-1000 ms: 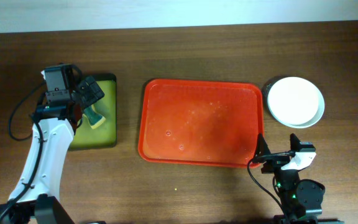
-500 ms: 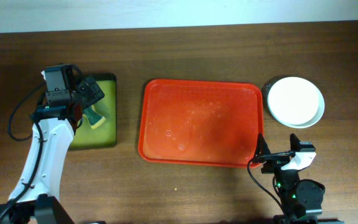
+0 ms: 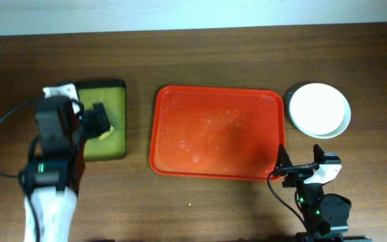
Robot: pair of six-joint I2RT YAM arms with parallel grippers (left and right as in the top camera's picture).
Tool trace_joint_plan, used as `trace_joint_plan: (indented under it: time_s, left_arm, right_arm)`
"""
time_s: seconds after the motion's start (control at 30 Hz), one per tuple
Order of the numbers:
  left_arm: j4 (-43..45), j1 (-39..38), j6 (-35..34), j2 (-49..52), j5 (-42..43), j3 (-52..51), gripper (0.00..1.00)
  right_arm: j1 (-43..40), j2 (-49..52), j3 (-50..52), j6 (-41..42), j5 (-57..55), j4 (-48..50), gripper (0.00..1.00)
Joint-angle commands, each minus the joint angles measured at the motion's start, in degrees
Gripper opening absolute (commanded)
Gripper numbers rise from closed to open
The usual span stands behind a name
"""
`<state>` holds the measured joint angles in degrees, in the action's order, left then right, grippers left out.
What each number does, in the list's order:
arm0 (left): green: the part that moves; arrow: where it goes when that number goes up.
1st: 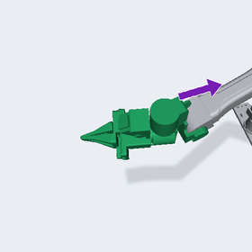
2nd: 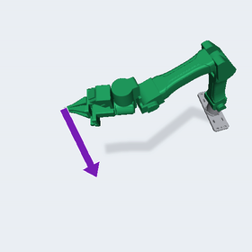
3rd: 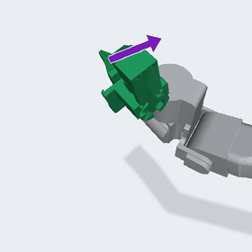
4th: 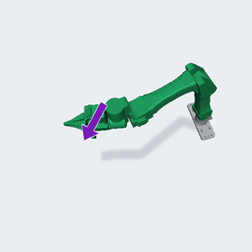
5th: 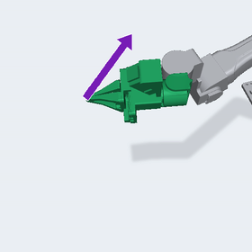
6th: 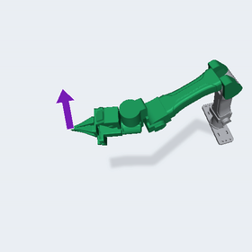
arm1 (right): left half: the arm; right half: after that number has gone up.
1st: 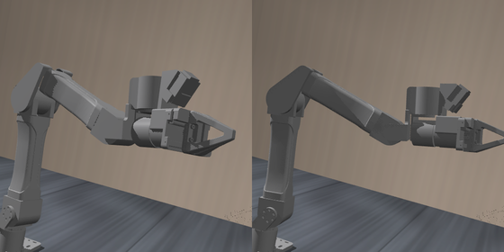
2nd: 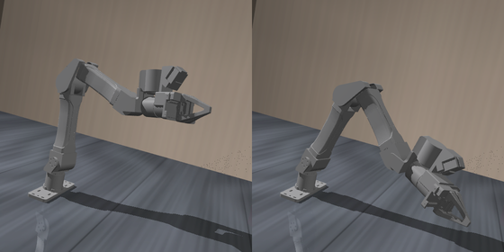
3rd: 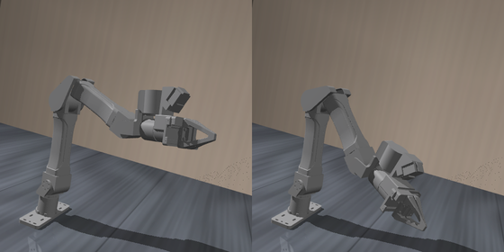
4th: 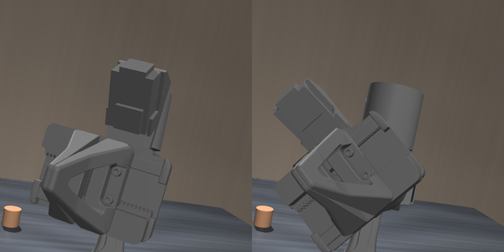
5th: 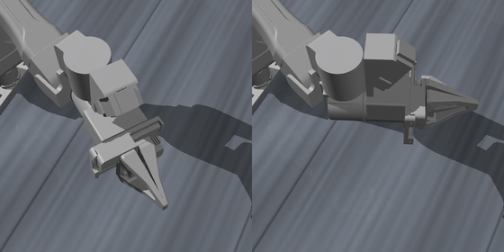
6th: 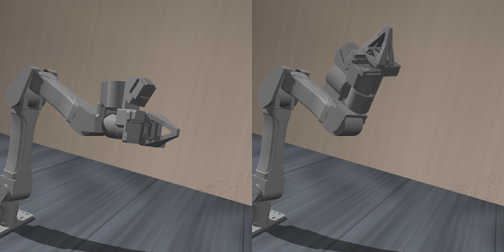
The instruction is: Clean dirty plates on tray and stack at the side
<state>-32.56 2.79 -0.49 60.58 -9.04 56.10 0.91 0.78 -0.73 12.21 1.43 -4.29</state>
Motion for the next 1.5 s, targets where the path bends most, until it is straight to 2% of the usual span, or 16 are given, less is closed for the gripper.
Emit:
trace_joint_plan:
  time_s: [0.0,0.17,0.33,0.4,0.43,0.6,0.7,0.77,0.83,0.87,1.07,1.17,1.23,1.4,1.47]
  left_arm:
    - [-0.15,-2.29,18.16,-8.85,7.87,-3.3,0.99]
    - [-2.64,-2.36,18.12,-11.82,9.57,-4.52,0.99]
    - [9.31,-2.38,17.18,-27.39,9.55,-17.42,0.99]
    - [15.76,-2.36,13.18,-34.93,9.51,-25.55,0.99]
    - [23.3,-2.36,8.57,-40.65,9.53,-33.35,0.99]
    - [36.28,-2.36,5.62,-45.99,9.51,-44.39,0.99]
    - [39.8,-2.36,5.62,-50.75,9.27,-49.72,0.99]
    - [39.91,-2.36,3.06,-53.44,6.58,-52.28,0.99]
    - [39.85,-2.36,-5.68,-55.49,-1.53,-54.75,0.99]
    - [38.77,-2.36,-7.8,-56.87,-2.86,-55.67,0.99]
    - [28.96,-1.4,-5.81,-60.33,-2.54,-55.63,0.99]
    - [27.91,-1.4,5.35,-60.33,5.97,-55.6,0.99]
    - [27.71,-1.38,7.93,-60.33,7.15,-55.58,0.99]
    - [27.69,-1.4,7.65,-60.33,6.71,-55.58,0.99]
    - [27.71,-1.38,4.33,-60.33,6.16,-55.58,0.99]
  right_arm:
    - [0.61,-0.59,0.42,0.11,-0.63,-0.22,0.99]
    - [0.61,-0.59,0.42,0.11,-0.66,-0.22,0.99]
    - [0.61,-0.59,0.42,0.11,-0.63,-0.22,0.99]
    - [0.63,-0.59,0.42,0.11,-0.63,-0.22,0.99]
    - [0.61,-0.59,0.42,0.11,-0.63,-0.22,0.99]
    - [0.61,-0.59,0.42,0.11,-0.63,-0.22,0.99]
    - [0.63,-0.59,0.42,0.11,-0.63,-0.22,0.99]
    - [0.61,-0.59,0.42,0.11,-0.66,-0.22,0.99]
    - [0.63,-0.59,0.42,0.11,-0.63,-0.22,0.99]
    - [0.61,-0.59,0.42,0.11,-0.66,-0.22,0.99]
    - [0.61,-0.59,0.42,0.11,-0.63,-0.22,0.99]
    - [0.61,-0.59,0.42,0.11,-0.63,-0.22,0.99]
    - [0.63,-0.59,0.42,0.11,-0.63,-0.22,0.99]
    - [0.61,-0.59,0.42,0.11,-0.63,-0.22,0.99]
    - [0.61,-0.59,0.42,0.11,-0.63,-0.22,0.99]
